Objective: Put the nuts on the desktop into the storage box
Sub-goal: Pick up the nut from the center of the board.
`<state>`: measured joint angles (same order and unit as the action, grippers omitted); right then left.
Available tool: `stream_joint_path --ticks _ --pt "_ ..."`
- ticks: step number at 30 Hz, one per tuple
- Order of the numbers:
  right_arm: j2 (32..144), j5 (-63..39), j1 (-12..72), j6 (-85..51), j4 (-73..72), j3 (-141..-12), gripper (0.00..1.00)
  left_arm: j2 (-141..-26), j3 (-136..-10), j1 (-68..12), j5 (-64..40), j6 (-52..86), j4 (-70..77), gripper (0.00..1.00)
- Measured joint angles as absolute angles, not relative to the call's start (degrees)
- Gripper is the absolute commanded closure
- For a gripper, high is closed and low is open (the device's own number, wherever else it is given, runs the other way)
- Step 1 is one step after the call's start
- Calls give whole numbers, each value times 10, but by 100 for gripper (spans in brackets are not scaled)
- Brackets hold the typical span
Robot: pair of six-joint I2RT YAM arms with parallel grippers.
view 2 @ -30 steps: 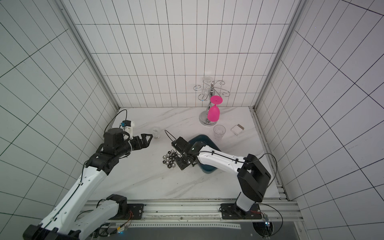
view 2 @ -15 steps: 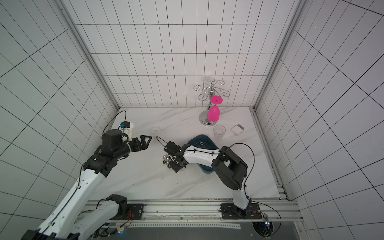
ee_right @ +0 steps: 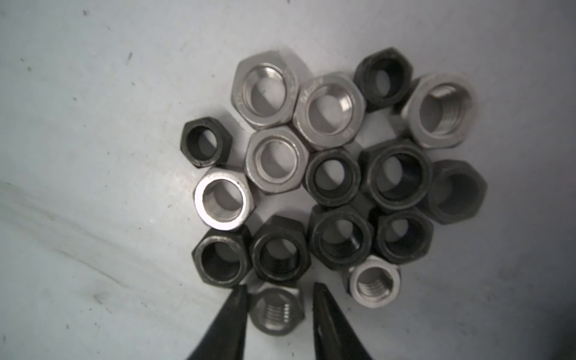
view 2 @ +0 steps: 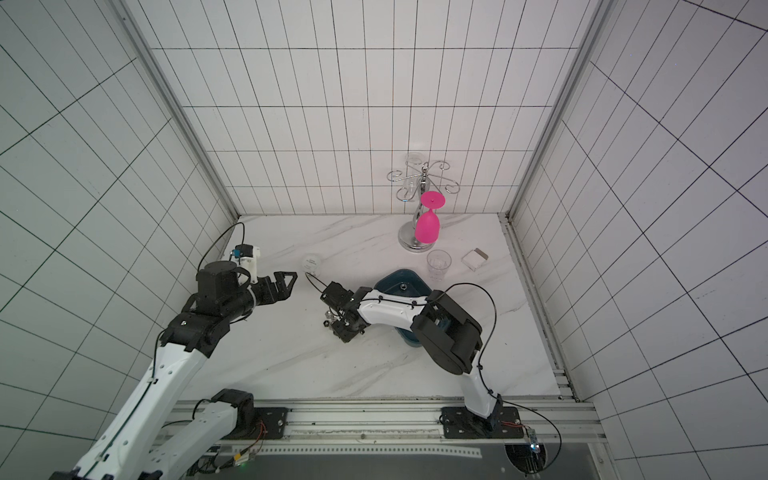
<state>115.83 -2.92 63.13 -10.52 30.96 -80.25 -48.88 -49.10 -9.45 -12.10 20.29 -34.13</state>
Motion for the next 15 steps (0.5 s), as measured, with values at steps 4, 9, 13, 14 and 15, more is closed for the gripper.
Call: stream_joint_path --ticks 4,9,13,14,15 --pt "1158 -30 631 -105 309 -803 81 -485 -490 -90 -122 201 -343 2" --pt "1136 -22 631 -106 317 -801 81 -485 -490 -89 -127 200 -343 1" --pt "1058 -14 619 -112 325 -795 80 -487 -490 -89 -138 204 -342 1" --pt "1031 -13 611 -113 326 -794 80 -488 -490 -89 -142 206 -341 1" --pt "1007 -13 601 -115 328 -792 80 -489 -490 -89 -146 208 -339 1"
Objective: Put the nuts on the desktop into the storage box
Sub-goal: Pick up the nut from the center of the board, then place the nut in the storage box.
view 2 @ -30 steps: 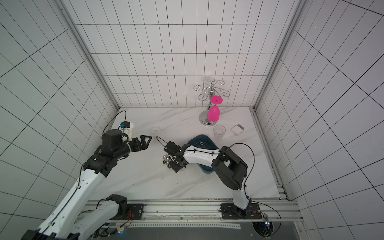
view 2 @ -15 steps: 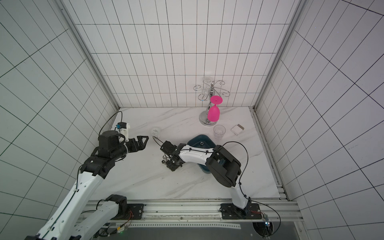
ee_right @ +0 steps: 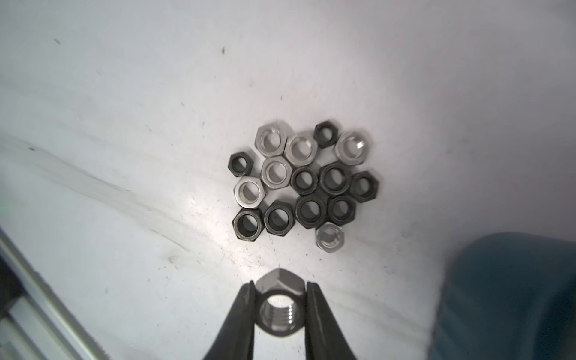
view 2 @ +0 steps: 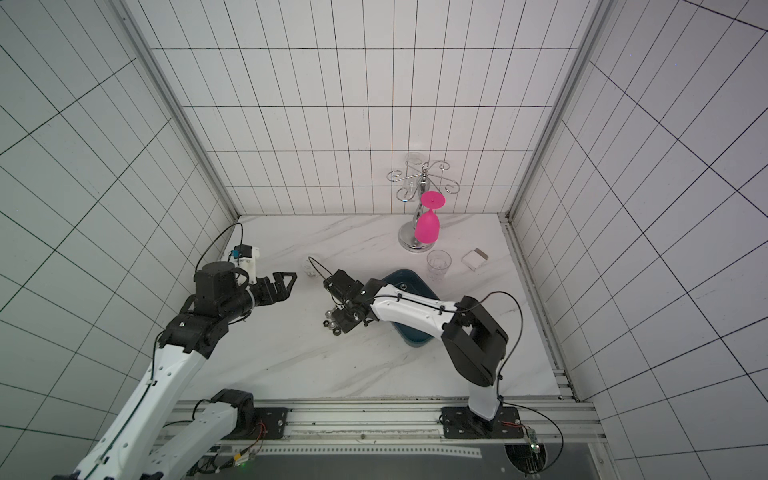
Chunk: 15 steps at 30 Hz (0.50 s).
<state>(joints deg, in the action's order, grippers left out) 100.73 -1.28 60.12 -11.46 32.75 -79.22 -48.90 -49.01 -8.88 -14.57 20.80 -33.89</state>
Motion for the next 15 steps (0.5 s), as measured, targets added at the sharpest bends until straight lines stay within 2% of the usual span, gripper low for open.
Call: stream_joint_path --ticks 6,11,15 --pt "919 -9 481 -125 337 -774 79 -504 -486 -93 -164 222 -317 2" --pt "951 -23 381 -125 372 -748 79 -516 -486 -107 -171 235 -299 1" --pt "993 -27 347 -121 392 -744 80 -521 -485 -112 -175 240 -288 2"
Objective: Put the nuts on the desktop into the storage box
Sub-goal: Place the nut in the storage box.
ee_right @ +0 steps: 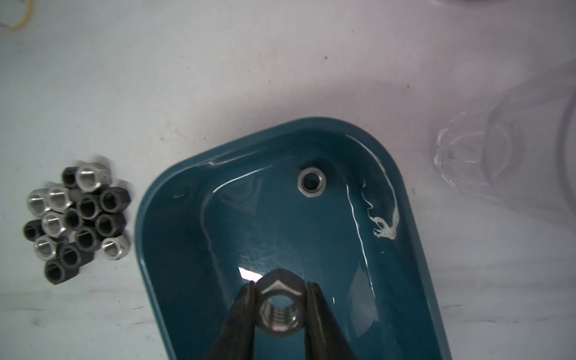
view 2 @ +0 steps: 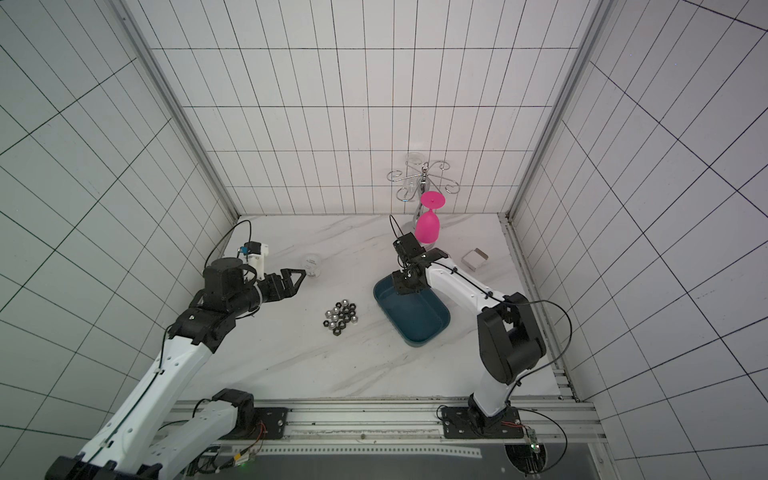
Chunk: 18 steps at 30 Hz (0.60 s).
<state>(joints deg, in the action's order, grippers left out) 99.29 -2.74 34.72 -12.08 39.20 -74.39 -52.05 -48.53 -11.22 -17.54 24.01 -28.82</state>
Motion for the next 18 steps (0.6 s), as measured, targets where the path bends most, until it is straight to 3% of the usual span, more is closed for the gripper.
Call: stream_joint_path --ticks 13,18 --pt "1097 -25 330 -102 387 -754 77 -522 -485 -113 -176 228 -291 2" --pt "1126 -22 319 -87 390 -788 71 -521 -486 -113 -166 214 -311 2"
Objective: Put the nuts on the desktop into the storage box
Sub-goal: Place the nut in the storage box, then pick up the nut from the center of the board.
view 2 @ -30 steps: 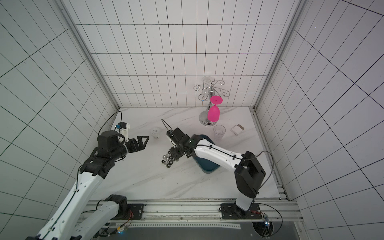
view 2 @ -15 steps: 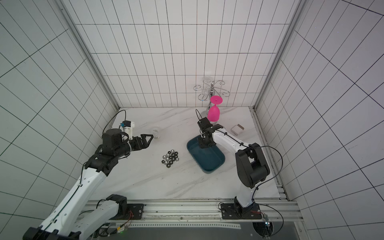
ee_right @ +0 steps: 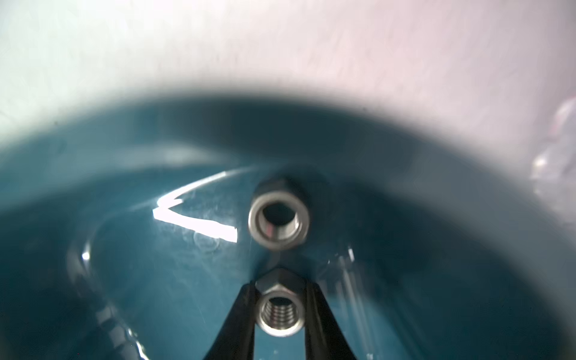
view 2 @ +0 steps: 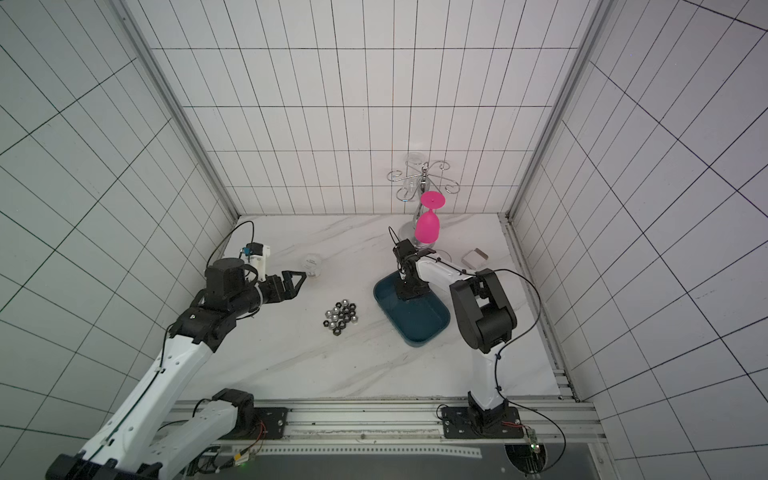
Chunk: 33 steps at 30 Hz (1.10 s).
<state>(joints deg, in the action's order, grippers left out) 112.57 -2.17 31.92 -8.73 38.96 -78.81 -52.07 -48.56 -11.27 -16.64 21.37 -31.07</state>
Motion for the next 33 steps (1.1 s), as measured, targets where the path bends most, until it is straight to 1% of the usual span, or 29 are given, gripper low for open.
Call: stream_joint_path --ticks 2,7,12,14,17,21,23,26,29,33 --pt "1129 -20 318 -83 389 -794 64 -519 -486 -113 -164 210 -312 1" --pt "1131 -16 318 -75 394 -796 52 -517 -486 -113 -163 208 -316 2" --pt "1099 -19 318 -70 403 -796 49 -517 -487 -113 -163 208 -316 2" --pt "1064 -27 319 -64 403 -793 47 -517 -487 -113 -163 209 -316 1" --pt "976 -42 331 -47 388 -774 45 -517 -487 -113 -164 212 -315 1" --pt "872 -56 387 -34 367 -745 44 -517 -487 -113 -164 219 -313 1" --pt "853 -58 430 -34 357 -733 44 -517 -487 -113 -164 223 -309 1" --pt "862 -64 489 -39 345 -715 44 -517 -487 -113 -164 231 -307 1" --pt "903 -64 532 -50 341 -703 44 -517 -487 -113 -164 235 -307 1" --pt "972 -61 553 -63 334 -703 44 -517 -487 -113 -163 238 -306 1"
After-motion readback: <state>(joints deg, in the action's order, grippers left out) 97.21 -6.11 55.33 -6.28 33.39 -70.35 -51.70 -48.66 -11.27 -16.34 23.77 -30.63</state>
